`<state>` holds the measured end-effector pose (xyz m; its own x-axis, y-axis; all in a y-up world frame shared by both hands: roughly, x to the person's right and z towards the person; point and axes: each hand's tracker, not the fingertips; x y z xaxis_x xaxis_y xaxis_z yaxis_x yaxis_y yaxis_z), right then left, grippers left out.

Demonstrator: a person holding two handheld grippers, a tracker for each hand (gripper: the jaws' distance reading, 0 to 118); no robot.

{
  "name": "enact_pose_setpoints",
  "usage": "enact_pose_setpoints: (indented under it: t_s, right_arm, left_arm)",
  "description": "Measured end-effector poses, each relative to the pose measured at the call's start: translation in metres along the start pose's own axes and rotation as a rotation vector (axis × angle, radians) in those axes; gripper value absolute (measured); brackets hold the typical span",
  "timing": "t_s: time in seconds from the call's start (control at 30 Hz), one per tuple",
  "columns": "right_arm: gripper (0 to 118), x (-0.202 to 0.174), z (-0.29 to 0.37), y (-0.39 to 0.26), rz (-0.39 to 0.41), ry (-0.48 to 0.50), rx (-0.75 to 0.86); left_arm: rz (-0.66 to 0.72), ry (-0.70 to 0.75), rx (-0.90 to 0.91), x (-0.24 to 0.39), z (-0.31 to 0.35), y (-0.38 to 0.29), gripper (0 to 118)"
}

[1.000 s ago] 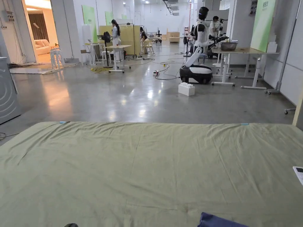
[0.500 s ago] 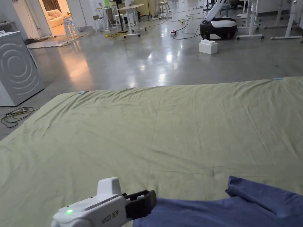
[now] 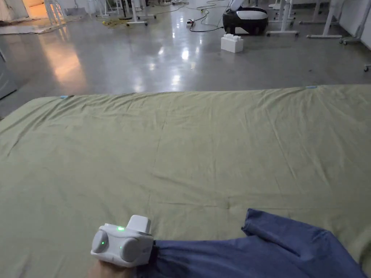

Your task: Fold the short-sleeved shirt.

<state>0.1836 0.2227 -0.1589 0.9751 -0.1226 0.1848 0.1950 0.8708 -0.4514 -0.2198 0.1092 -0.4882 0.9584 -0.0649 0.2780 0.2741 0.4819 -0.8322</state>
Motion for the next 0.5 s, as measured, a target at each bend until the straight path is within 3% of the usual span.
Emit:
enact_pose_setpoints:
  t_s: [0.07,0.17,0.27,0.3,0.4,0.5]
  right_arm:
    - [0,0.000,-0.012,0.010,0.012,0.005,0.000]
    - [0,-0.002,-0.048,0.043,0.112,0.029,-0.031]
    - [2,-0.001,-0.116,0.083,0.199,0.097,-0.201]
    - [18,-0.001,-0.141,0.091,0.228,0.111,-0.245]
    - [83,0.004,-0.222,0.104,0.244,0.084,-0.379]
    - [86,0.012,-0.285,0.102,0.212,0.037,-0.492]
  left_arm:
    - [0.053,-0.022,-0.039,-0.006,-0.007,0.006,12]
    - [0.093,-0.051,-0.077,-0.014,-0.013,0.013,11]
    - [0.084,-0.061,-0.103,-0.016,-0.014,0.021,10]
    - [0.079,-0.062,-0.112,-0.015,-0.015,0.022,10]
    - [0.068,-0.048,-0.125,-0.012,-0.016,0.025,11]
    - [0.055,-0.043,-0.126,-0.014,-0.018,0.024,11]
